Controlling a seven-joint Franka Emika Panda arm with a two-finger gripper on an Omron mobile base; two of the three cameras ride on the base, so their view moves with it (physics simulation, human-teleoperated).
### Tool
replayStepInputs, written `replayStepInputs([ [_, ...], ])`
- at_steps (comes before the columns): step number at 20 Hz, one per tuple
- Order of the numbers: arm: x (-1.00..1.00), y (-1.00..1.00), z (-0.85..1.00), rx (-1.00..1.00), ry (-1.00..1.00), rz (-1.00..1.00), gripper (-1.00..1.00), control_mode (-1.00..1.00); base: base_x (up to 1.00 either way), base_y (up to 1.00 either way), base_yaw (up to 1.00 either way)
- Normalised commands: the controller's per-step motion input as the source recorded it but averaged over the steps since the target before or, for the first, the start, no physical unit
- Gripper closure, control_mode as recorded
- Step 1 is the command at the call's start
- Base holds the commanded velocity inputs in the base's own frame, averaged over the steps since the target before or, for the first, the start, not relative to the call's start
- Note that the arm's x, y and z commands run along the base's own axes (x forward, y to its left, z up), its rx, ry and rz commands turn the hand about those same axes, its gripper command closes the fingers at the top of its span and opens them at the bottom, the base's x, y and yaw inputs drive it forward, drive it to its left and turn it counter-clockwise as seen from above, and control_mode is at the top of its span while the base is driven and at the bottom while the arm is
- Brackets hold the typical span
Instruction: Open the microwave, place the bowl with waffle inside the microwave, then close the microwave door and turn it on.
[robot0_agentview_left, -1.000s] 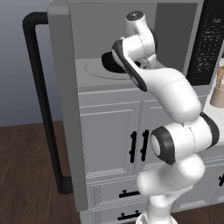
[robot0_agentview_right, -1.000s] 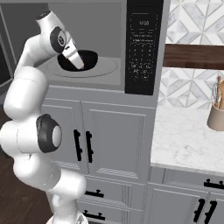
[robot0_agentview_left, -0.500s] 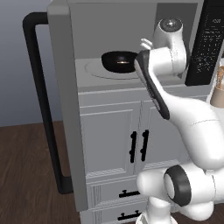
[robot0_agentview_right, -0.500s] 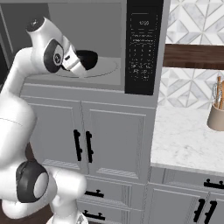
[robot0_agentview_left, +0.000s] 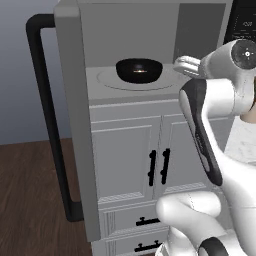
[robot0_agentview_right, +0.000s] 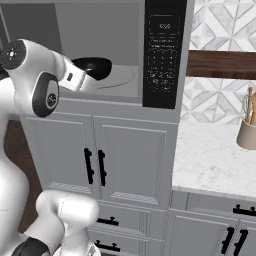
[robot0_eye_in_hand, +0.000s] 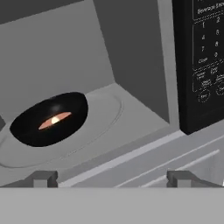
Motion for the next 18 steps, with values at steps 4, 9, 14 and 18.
replayStepInputs([
  [4,-1.0,0.12,0.45,-0.31,-0.01,0.22,-1.0,-1.0,0.0,0.0,0.0],
  [9,-0.9,0.07,0.07,-0.13,-0.05,0.08,-1.0,-1.0,0.0,0.0,0.0],
  [14,-0.85,0.02,0.0,-0.01,-0.1,0.04,-1.0,-1.0,0.0,0.0,0.0],
  [18,-0.76,0.01,-0.03,0.0,-0.04,0.09,-1.0,-1.0,0.0,0.0,0.0],
])
